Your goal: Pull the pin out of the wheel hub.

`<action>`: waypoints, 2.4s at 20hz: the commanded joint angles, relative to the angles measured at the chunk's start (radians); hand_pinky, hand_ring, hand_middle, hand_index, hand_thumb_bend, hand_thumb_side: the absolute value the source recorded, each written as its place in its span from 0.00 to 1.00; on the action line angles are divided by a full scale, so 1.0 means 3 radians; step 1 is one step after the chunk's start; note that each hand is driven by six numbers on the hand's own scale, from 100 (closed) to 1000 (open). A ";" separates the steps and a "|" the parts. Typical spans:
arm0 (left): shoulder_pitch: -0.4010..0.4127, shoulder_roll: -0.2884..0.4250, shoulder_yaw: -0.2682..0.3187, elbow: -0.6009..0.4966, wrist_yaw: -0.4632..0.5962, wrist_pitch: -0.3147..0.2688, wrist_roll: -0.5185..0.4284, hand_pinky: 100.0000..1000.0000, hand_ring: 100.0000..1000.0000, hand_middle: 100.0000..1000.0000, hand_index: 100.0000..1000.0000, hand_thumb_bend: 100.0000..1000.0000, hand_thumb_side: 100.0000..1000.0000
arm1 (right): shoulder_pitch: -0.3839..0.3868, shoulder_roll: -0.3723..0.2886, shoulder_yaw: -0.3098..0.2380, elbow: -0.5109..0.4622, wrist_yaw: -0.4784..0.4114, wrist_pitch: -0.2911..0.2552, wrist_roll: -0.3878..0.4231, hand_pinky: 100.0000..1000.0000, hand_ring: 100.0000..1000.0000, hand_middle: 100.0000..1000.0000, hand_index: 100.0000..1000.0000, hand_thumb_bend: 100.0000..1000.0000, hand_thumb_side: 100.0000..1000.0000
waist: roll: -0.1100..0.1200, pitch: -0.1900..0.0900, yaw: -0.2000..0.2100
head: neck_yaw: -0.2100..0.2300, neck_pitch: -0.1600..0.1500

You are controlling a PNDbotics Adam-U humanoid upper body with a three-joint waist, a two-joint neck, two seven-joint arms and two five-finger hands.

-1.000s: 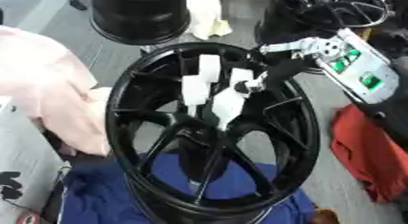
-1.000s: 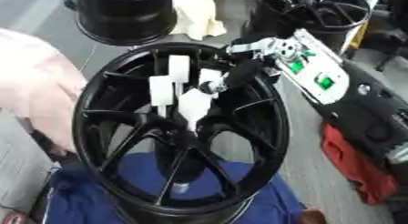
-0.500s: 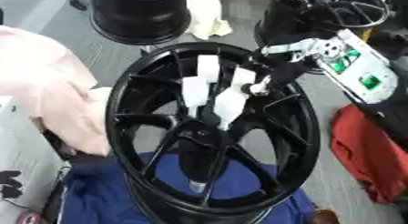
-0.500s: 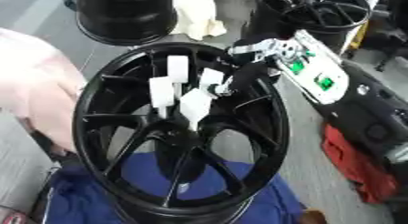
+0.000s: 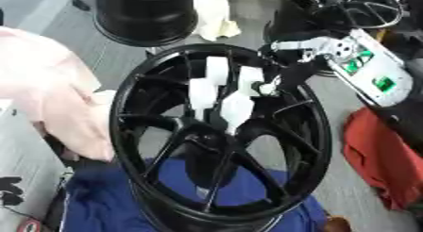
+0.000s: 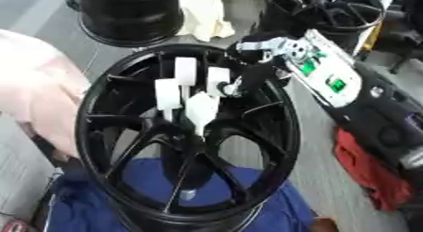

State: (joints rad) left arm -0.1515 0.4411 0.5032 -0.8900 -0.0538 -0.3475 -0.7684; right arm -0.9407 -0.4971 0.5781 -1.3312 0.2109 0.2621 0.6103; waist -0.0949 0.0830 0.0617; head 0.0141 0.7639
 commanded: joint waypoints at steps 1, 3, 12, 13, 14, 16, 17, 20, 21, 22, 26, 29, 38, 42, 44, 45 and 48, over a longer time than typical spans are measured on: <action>-0.0031 0.0092 0.0024 -0.0058 0.0002 -0.0327 -0.0323 0.71 0.56 0.53 0.77 0.13 0.69 | -0.0077 -0.0060 -0.0058 -0.0105 -0.0081 -0.0016 -0.0175 0.60 0.54 0.35 0.46 0.02 0.12 | 0.0019 -0.0039 -0.0002 | 0.0001 0.0020; -0.0029 0.0093 0.0024 -0.0056 0.0001 -0.0329 -0.0321 0.71 0.56 0.53 0.77 0.13 0.69 | -0.0083 -0.0082 -0.0068 -0.0156 -0.0127 -0.0013 -0.0251 0.59 0.54 0.34 0.46 0.01 0.12 | 0.0018 -0.0041 -0.0004 | 0.0002 0.0020; -0.0011 0.0106 0.0027 -0.0051 -0.0008 -0.0329 -0.0323 0.71 0.57 0.54 0.77 0.13 0.69 | -0.0095 -0.0379 -0.0255 -0.0625 -0.0372 0.0121 -0.0407 0.59 0.53 0.34 0.46 0.01 0.10 | 0.0001 -0.0058 -0.0022 | 0.0032 0.0020; -0.0009 0.0107 0.0028 -0.0051 -0.0009 -0.0328 -0.0322 0.71 0.57 0.54 0.77 0.13 0.69 | -0.0078 -0.0442 -0.0302 -0.0700 -0.0403 0.0139 -0.0423 0.58 0.53 0.34 0.46 0.01 0.10 | -0.0002 -0.0060 -0.0026 | 0.0039 0.0020; -0.0008 0.0109 0.0029 -0.0051 -0.0010 -0.0327 -0.0322 0.71 0.57 0.54 0.77 0.13 0.69 | -0.0056 -0.0502 -0.0350 -0.0770 -0.0428 0.0156 -0.0439 0.59 0.53 0.34 0.46 0.01 0.09 | -0.0005 -0.0061 -0.0029 | 0.0046 0.0020; -0.0005 0.0112 0.0032 -0.0051 -0.0011 -0.0324 -0.0320 0.71 0.57 0.54 0.77 0.13 0.69 | 0.0007 -0.0628 -0.0463 -0.0903 -0.0460 0.0183 -0.0480 0.59 0.53 0.34 0.46 0.01 0.09 | -0.0009 -0.0063 -0.0036 | 0.0058 0.0020; -0.0003 0.0114 0.0034 -0.0050 -0.0011 -0.0323 -0.0318 0.71 0.57 0.54 0.77 0.13 0.70 | 0.0043 -0.0687 -0.0521 -0.0961 -0.0463 0.0194 -0.0503 0.59 0.53 0.34 0.46 0.02 0.08 | -0.0010 -0.0065 -0.0040 | 0.0065 0.0020; 0.0000 0.0118 0.0042 -0.0049 -0.0006 -0.0321 -0.0311 0.71 0.57 0.54 0.77 0.13 0.70 | 0.0229 -0.0874 -0.0763 -0.1123 -0.0407 0.0208 -0.0630 0.59 0.53 0.34 0.46 0.03 0.06 | -0.0012 -0.0064 -0.0055 | 0.0078 0.0018; 0.0000 0.0118 0.0044 -0.0049 -0.0004 -0.0320 -0.0309 0.71 0.57 0.54 0.77 0.13 0.70 | 0.0321 -0.0927 -0.0863 -0.1168 -0.0373 0.0205 -0.0698 0.59 0.53 0.34 0.46 0.03 0.06 | -0.0012 -0.0062 -0.0059 | 0.0080 0.0013; 0.0000 0.0119 0.0046 -0.0048 -0.0001 -0.0320 -0.0306 0.71 0.57 0.54 0.77 0.13 0.69 | 0.0425 -0.0972 -0.0968 -0.1203 -0.0337 0.0199 -0.0781 0.59 0.53 0.34 0.46 0.03 0.05 | -0.0011 -0.0059 -0.0063 | 0.0084 0.0007; 0.0000 0.0122 0.0052 -0.0038 0.0008 -0.0328 -0.0291 0.71 0.57 0.54 0.77 0.13 0.69 | 0.0910 -0.1092 -0.1374 -0.1199 -0.0208 0.0156 -0.1224 0.58 0.53 0.34 0.46 0.03 0.04 | -0.0005 -0.0046 -0.0083 | 0.0085 -0.0010; 0.0005 0.0124 0.0058 -0.0023 0.0017 -0.0339 -0.0275 0.71 0.57 0.54 0.77 0.13 0.69 | 0.1337 -0.1067 -0.1695 -0.1051 -0.0171 0.0109 -0.1686 0.56 0.52 0.34 0.46 0.00 0.05 | 0.0003 -0.0035 -0.0111 | 0.0083 -0.0035; 0.0023 0.0132 0.0056 0.0048 0.0039 -0.0381 -0.0224 0.71 0.57 0.54 0.77 0.13 0.69 | 0.2368 -0.0561 -0.2422 0.0016 -0.0061 0.0160 -0.2844 0.71 0.75 0.80 0.90 0.27 0.41 | 0.0036 -0.0032 -0.0224 | 0.0057 -0.0070; 0.0030 0.0125 0.0039 0.0083 0.0039 -0.0404 -0.0210 0.71 0.57 0.54 0.77 0.13 0.69 | 0.2423 -0.0446 -0.2483 0.0392 -0.0146 0.0160 -0.3097 0.69 0.74 0.80 0.90 0.24 0.43 | 0.0053 -0.0031 -0.0316 | 0.0044 -0.0066; 0.0026 0.0121 0.0033 0.0090 0.0041 -0.0410 -0.0209 0.71 0.57 0.54 0.77 0.13 0.69 | 0.2408 -0.0400 -0.2452 0.0417 -0.0186 0.0079 -0.3230 0.68 0.72 0.77 0.90 0.21 0.42 | 0.0057 -0.0031 -0.0325 | 0.0035 -0.0057; 0.0022 0.0119 0.0031 0.0090 0.0042 -0.0410 -0.0211 0.71 0.57 0.54 0.77 0.13 0.69 | 0.2392 -0.0377 -0.2425 0.0401 -0.0186 0.0041 -0.3287 0.67 0.72 0.76 0.89 0.19 0.41 | 0.0059 -0.0033 -0.0324 | 0.0034 -0.0054; 0.0012 0.0111 0.0029 0.0082 0.0044 -0.0396 -0.0223 0.71 0.57 0.54 0.77 0.12 0.69 | 0.2325 -0.0286 -0.2328 0.0261 -0.0108 -0.0051 -0.3418 0.66 0.70 0.74 0.88 0.13 0.39 | 0.0066 -0.0043 -0.0312 | 0.0030 -0.0053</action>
State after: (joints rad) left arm -0.1403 0.4419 0.5146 -0.8545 -0.0471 -0.3737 -0.7422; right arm -0.2280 -0.5649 -0.1237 -1.2249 0.1702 0.2578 -0.3954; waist -0.0800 0.0813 -0.0325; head 0.0269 0.7533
